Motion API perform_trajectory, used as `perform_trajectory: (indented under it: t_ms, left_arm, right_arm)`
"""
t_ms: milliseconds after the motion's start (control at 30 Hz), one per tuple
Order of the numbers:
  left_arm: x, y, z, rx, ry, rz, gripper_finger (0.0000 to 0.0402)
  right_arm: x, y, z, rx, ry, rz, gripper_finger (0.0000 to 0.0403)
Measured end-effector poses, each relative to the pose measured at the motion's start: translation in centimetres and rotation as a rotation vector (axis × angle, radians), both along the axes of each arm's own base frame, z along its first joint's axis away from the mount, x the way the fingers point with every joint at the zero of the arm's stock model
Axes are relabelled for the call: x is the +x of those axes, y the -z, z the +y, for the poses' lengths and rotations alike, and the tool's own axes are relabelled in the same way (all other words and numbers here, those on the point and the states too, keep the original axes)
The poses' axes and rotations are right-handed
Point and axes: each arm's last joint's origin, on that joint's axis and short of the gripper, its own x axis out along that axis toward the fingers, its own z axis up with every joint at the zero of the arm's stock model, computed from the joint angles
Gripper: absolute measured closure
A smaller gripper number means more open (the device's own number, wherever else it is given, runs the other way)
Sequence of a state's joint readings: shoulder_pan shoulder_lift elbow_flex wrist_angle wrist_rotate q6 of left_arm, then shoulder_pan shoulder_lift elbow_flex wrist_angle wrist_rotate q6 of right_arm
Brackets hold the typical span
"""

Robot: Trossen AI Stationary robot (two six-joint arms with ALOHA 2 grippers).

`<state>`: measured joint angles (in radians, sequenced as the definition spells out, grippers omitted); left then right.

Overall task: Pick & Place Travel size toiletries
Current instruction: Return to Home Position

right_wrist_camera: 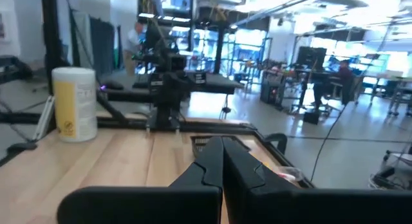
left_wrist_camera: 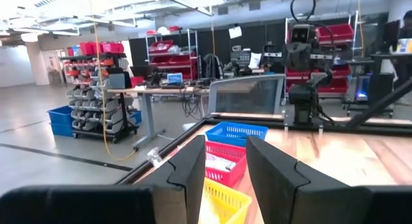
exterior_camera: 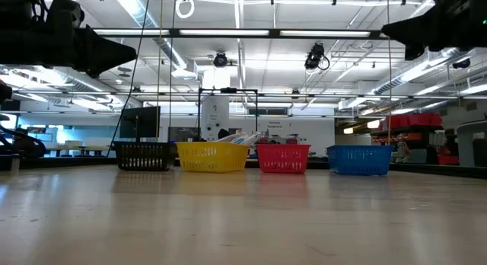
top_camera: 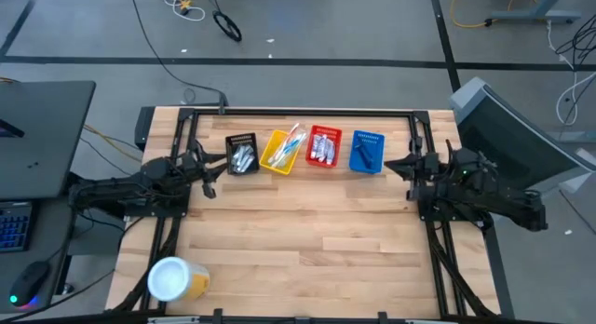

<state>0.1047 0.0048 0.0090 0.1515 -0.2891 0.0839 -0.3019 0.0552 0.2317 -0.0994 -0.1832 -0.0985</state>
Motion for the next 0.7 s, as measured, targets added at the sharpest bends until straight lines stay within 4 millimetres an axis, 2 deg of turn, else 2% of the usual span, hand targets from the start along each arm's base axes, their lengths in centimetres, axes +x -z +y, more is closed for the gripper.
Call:
perform_trajectory:
  t_ms: [367, 700]
  left_arm:
    - [0.0, 0.1, 0.0, -0.023, -0.008, 0.000, 0.0281]
    - [0.0, 0.1, 0.0, -0.026, -0.009, 0.001, 0.0281]
  right_arm:
    - [1.5, 4.3, -0.4, 0.009, -0.014, -0.106, 0.0402]
    - [1.6, 4.6, -0.5, 0.110, -0.019, -0.088, 0.0402]
